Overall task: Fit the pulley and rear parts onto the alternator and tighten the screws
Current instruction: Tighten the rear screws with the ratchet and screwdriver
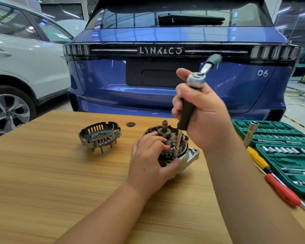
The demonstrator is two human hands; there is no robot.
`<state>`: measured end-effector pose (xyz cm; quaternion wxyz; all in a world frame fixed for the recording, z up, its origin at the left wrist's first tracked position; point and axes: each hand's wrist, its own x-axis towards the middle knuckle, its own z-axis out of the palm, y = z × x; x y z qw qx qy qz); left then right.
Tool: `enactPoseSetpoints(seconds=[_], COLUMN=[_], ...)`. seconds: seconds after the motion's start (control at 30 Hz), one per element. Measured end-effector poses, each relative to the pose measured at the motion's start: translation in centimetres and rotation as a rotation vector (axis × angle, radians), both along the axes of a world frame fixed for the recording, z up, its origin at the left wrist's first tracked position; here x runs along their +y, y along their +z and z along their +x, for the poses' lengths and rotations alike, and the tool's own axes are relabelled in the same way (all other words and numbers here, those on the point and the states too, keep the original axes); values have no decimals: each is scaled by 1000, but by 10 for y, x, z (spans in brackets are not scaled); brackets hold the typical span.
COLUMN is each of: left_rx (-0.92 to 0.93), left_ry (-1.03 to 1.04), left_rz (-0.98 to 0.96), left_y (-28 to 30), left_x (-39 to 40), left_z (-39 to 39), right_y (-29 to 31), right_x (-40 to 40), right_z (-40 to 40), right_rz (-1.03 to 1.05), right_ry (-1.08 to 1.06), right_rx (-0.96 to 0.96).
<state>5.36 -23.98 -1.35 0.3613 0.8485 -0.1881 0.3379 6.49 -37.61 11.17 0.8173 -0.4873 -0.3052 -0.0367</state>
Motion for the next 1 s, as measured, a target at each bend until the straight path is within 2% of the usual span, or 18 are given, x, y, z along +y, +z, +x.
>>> enactPoseSetpoints(seconds=[0.13,0.2,0.3,0.43,0.53,0.63,0.77,0.83,0.87,0.93,1.0], left_rx=[9,5,-16,-17,-22,-26,-3,0,-1,-6,-8], left_ry=[-10,-15,-16,-16,-10,-10,4,5,3,-1,-6], left_rz=[-1,-15,-40,-46,-39,-64,-51,-47,-45,-38,-32], left_y=[1,1,0,-2,-3,-3,-4,-3,-3,-3,-4], left_x=[2,1,0,0,0,-1,-3,-3,-3,-2,0], left_z=[-1,0,1,1,1,1,1,1,1,2,2], right_y=[-6,-7,-6,2,1,1,1,2,3,4,3], right_x=[16,16,14,10,10,12,18,17,14,8,7], right_z=[1,1,-2,-1,-2,-4,-12,-12,-12,-12,-12], right_rz=[-56,-57,-9,62,45,58,-66,-95,-98,-74,-53], right_ry=[-179,-199,-98,110,139,3,-401,-496,-456,-228,-82], right_rx=[-244,-295,-288,-154,-157,-61,-124,-90,-57,-21,-95])
